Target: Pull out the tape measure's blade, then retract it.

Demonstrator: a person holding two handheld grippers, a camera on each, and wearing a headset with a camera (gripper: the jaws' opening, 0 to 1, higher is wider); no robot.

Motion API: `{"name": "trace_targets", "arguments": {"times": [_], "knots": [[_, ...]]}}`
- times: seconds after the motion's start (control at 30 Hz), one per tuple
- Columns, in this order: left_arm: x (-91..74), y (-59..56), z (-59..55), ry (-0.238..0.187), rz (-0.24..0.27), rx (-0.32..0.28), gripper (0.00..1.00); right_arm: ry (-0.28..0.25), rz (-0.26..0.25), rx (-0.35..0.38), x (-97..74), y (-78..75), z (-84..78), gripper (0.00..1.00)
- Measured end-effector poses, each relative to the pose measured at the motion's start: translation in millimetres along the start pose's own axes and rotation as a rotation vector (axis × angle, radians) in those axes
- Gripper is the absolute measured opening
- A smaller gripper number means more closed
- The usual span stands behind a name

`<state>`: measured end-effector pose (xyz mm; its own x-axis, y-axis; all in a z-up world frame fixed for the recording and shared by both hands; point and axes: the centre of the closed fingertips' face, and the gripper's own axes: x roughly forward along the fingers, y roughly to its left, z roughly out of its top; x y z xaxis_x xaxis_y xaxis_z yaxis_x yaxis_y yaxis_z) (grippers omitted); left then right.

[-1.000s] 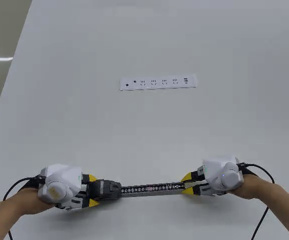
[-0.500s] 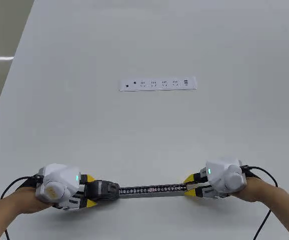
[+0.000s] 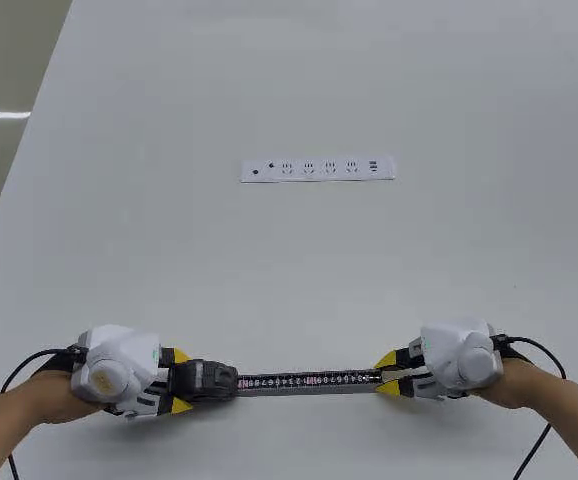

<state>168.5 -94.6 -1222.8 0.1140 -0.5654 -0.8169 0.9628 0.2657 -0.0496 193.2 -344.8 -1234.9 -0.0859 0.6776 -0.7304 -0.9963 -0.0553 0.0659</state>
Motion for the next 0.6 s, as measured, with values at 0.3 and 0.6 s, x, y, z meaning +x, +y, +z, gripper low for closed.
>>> {"name": "trace_targets", "arguments": {"times": [0.3, 0.6], "knots": [[0.0, -0.8, 0.5, 0.005, -0.002, 0.001, 0.28, 0.006, -0.004, 0.009, -5.3, -0.9, -6.1, 0.10], [-0.2, -0.8, 0.9, 0.006, -0.002, 0.001, 0.28, 0.014, -0.005, 0.014, -9.4, -1.8, -12.5, 0.10]]}}
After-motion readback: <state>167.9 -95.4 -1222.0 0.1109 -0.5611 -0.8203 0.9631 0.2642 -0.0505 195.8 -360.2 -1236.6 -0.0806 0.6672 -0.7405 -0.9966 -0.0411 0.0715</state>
